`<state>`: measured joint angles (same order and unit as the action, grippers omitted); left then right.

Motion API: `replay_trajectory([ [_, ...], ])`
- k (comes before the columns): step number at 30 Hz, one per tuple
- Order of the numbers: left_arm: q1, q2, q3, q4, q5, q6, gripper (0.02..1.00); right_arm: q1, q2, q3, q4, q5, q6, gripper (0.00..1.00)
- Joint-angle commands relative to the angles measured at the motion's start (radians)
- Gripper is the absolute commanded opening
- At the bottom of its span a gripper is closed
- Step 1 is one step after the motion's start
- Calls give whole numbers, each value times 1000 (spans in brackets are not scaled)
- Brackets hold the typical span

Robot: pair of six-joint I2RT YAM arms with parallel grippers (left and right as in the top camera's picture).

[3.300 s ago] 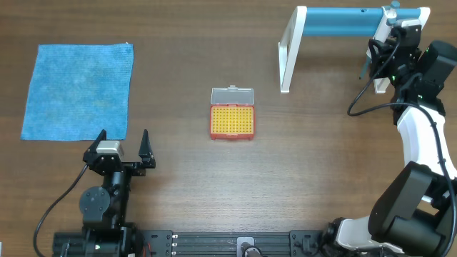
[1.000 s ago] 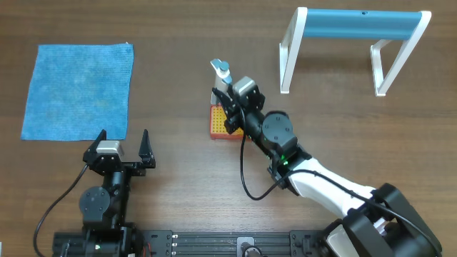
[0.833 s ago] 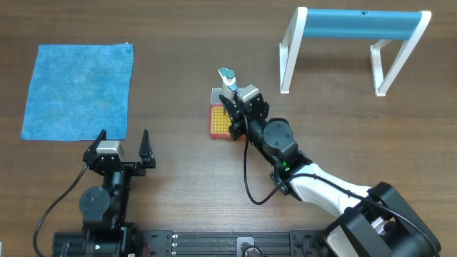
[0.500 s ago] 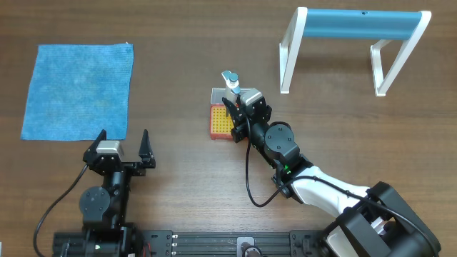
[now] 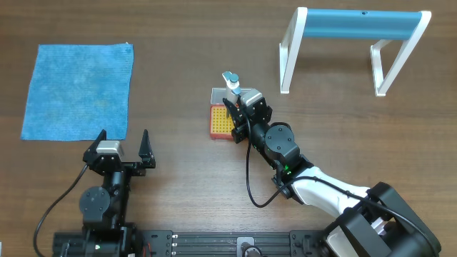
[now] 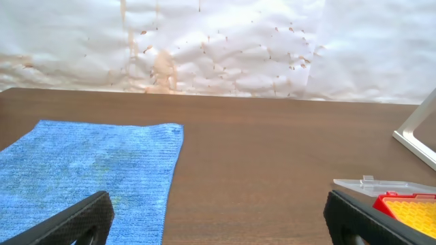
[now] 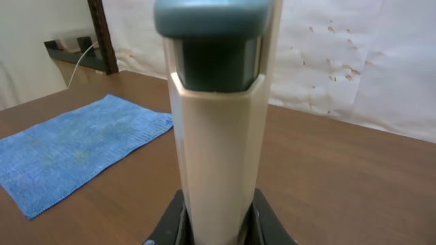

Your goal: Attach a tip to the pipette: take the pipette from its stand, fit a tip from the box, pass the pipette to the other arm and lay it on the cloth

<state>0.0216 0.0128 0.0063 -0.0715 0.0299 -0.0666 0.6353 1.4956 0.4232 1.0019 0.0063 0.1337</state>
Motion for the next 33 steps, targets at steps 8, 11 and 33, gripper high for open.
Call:
replay_trajectory([
  [8, -3, -9, -1, -8, 7, -8, 996, 3, -26, -14, 1, 5, 3, 77],
  [11, -3, -9, -1, -8, 7, -8, 996, 3, -36, -14, -12, 5, 3, 71],
  [33, -3, -9, -1, -8, 7, -8, 996, 3, -57, -14, -17, -14, 3, 77],
])
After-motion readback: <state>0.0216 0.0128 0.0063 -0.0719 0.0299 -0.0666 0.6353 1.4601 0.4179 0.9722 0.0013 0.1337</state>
